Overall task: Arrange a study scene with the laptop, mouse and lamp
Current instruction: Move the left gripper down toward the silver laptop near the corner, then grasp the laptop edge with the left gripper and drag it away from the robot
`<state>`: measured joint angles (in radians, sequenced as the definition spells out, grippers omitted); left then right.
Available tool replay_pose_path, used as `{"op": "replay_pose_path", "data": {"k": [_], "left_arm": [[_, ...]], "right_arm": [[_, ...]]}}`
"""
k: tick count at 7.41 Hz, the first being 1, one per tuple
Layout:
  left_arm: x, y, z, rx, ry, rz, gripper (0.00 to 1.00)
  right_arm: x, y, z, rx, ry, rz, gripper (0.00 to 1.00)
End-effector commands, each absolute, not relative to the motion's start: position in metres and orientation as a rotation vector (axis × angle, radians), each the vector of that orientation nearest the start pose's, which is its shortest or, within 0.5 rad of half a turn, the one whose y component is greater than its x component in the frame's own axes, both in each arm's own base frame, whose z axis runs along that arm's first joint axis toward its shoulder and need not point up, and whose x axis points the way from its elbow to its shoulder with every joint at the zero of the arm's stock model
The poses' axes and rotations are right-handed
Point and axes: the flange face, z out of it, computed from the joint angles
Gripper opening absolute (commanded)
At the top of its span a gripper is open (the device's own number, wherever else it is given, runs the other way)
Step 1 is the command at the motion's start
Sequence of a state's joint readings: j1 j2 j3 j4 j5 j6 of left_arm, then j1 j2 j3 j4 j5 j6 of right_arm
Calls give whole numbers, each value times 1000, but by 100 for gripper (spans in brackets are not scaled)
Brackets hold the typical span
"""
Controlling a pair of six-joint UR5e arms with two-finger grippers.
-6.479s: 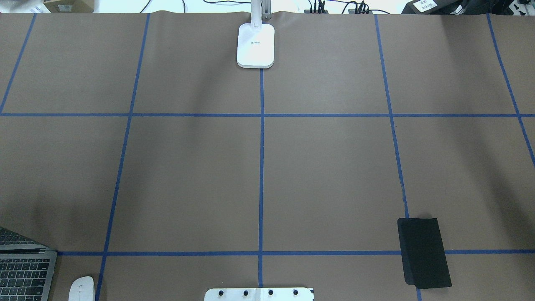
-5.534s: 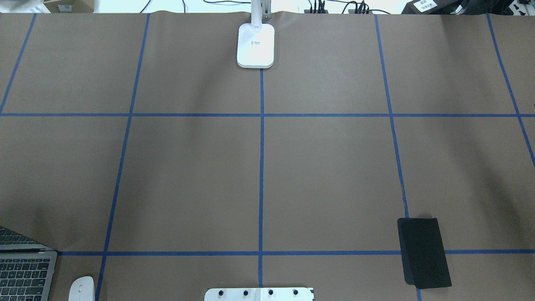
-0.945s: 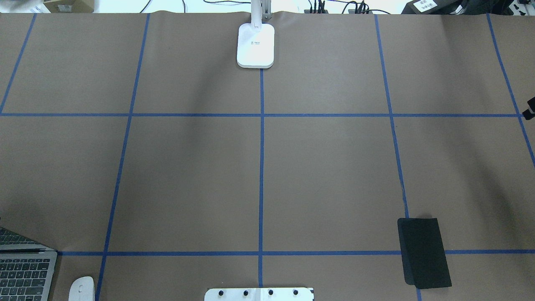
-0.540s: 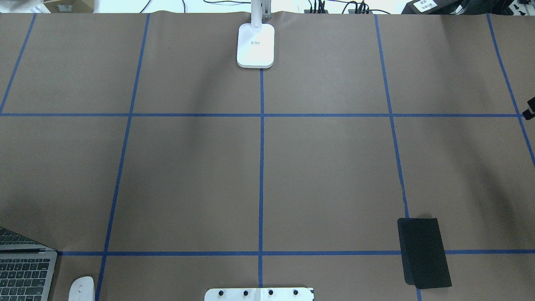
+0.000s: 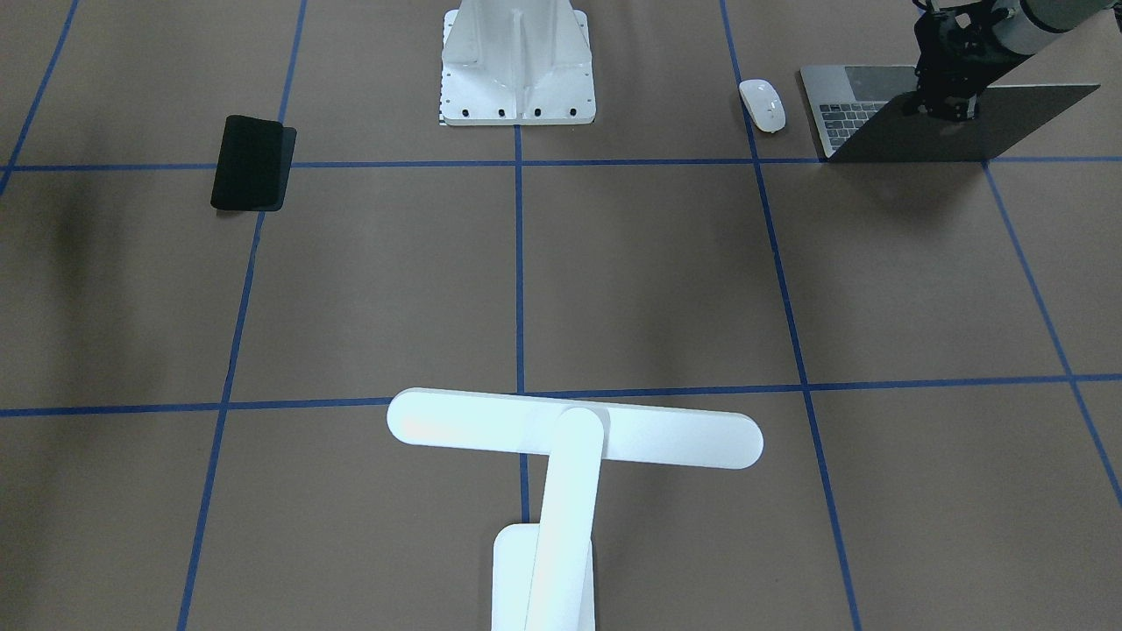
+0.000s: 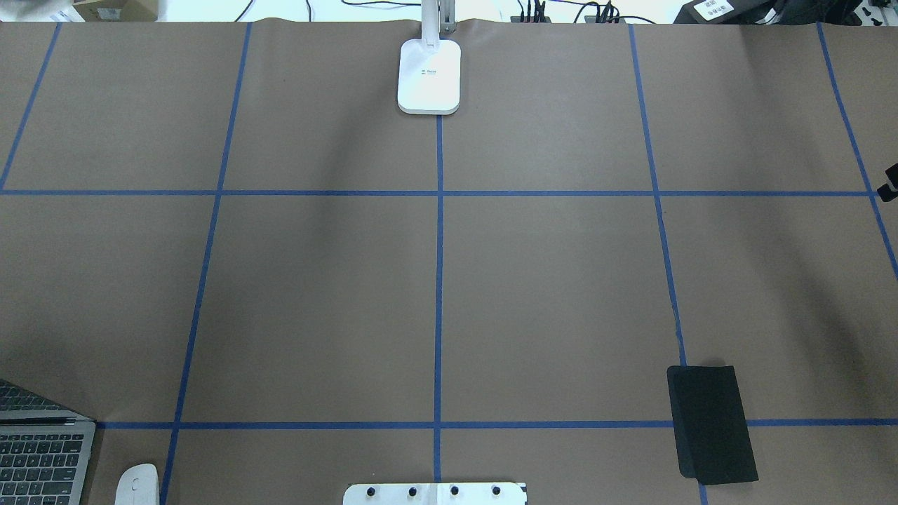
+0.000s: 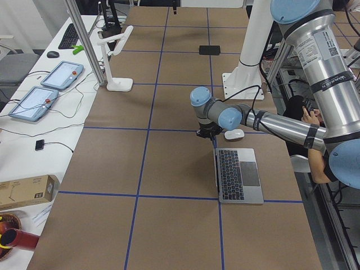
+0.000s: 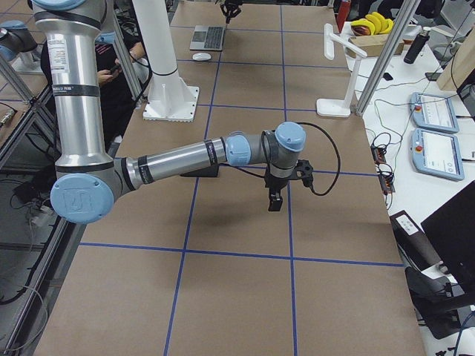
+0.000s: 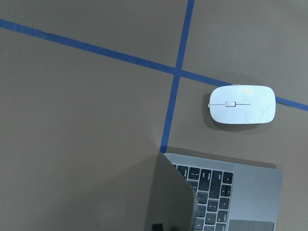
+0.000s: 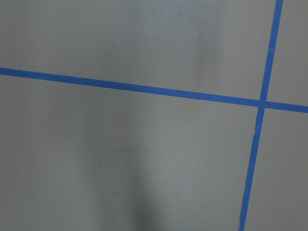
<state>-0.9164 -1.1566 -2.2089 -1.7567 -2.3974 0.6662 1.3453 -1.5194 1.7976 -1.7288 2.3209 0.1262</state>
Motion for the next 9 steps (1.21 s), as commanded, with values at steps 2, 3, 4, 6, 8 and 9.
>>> {"op": "replay_pose_path", "data": {"k": [2,3,4,6,8,9], "left_arm": [[152,-299,487,432,883,1396,0],[152,-299,487,433,883,1396,0],[150,-300,487,435,881,1390,0],[136,-308,479,474,866,1352,0],[136,-325,464,528,858,1340,0],[139,-332,459,544,856,1341,0]], "right_arm": [[-49,-509,543,-22,-756,-141,100],[-49,-509,544,-24,-756,-140,100],[-49,-509,544,-24,-756,-140,100],[-51,-508,544,-26,-756,-141,100],[-51,-508,543,-26,-756,-137,100],[-51,-508,543,-27,-756,-137,100]]}}
